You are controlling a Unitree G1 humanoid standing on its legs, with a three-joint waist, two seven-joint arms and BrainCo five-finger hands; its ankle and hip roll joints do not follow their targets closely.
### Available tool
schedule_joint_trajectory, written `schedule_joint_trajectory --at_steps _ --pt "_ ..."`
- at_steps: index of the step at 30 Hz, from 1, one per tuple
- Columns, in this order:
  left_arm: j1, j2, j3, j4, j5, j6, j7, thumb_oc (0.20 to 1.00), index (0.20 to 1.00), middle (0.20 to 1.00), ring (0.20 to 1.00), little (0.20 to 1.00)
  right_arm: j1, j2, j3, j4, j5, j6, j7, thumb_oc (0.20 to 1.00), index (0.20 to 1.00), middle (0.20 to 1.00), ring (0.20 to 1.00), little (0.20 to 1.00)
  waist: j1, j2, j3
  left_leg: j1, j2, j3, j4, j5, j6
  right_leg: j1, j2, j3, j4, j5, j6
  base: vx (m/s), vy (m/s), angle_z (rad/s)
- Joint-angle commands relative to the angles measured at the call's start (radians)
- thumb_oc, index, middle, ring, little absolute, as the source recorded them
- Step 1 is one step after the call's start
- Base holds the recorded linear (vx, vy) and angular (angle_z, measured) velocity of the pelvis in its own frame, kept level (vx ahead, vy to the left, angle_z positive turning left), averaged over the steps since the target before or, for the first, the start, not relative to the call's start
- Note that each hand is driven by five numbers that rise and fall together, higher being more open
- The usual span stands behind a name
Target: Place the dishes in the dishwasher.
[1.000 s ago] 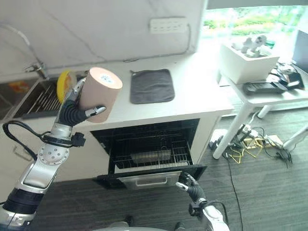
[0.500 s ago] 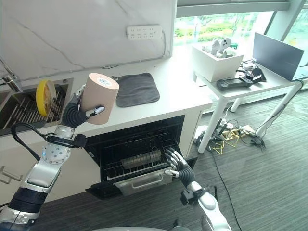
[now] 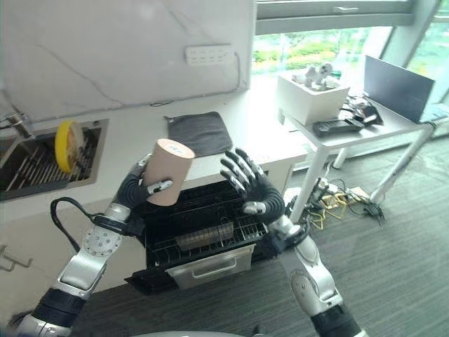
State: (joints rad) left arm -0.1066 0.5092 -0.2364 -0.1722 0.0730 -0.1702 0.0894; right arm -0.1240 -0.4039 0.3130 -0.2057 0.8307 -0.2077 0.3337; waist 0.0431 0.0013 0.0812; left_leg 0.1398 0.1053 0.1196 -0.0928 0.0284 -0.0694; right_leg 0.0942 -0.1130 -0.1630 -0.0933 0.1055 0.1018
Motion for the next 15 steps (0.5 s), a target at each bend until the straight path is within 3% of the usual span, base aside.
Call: schedule_joint_trajectory --at_steps 1,7,15 --pt "-0.111 0.050 0.022 0.012 0.078 -0.062 -0.007 0.200 0.200 0.200 0.200 0.200 -0.014 0.008 -0.015 -0.025 0.130 -0.022 -0.030 1.000 1.000 1.000 1.000 1.000 -0.004 -0.011 -0.021 -0.013 0.034 -0.077 0.006 -0.049 -0.007 0.039 -0.103 -0.017 0.006 -0.072 0.079 0.02 -0.004 0.22" --pt "-0.144 0.068 0.012 -0.038 0.121 -0.075 0.007 0.200 0.200 0.200 0.200 0.200 -0.102 -0.003 -0.024 -0.060 0.112 0.035 -0.131 1.000 1.000 1.000 1.000 1.000 0.029 -0.020 -0.032 -0.021 0.032 -0.113 0.006 -0.044 -0.006 0.051 -0.098 -0.043 0.008 -0.079 0.074 0.01 0.001 0.18" --pt "-0.147 0.084 0.049 -0.081 0.171 -0.124 0.057 0.200 0.200 0.200 0.200 0.200 -0.143 -0.007 -0.048 -0.069 0.082 0.072 -0.160 1.000 1.000 1.000 1.000 1.000 0.046 -0.022 -0.036 -0.027 0.033 -0.136 0.006 -0.042 -0.009 0.059 -0.095 -0.054 0.010 -0.083 0.070 -0.01 -0.006 0.12"
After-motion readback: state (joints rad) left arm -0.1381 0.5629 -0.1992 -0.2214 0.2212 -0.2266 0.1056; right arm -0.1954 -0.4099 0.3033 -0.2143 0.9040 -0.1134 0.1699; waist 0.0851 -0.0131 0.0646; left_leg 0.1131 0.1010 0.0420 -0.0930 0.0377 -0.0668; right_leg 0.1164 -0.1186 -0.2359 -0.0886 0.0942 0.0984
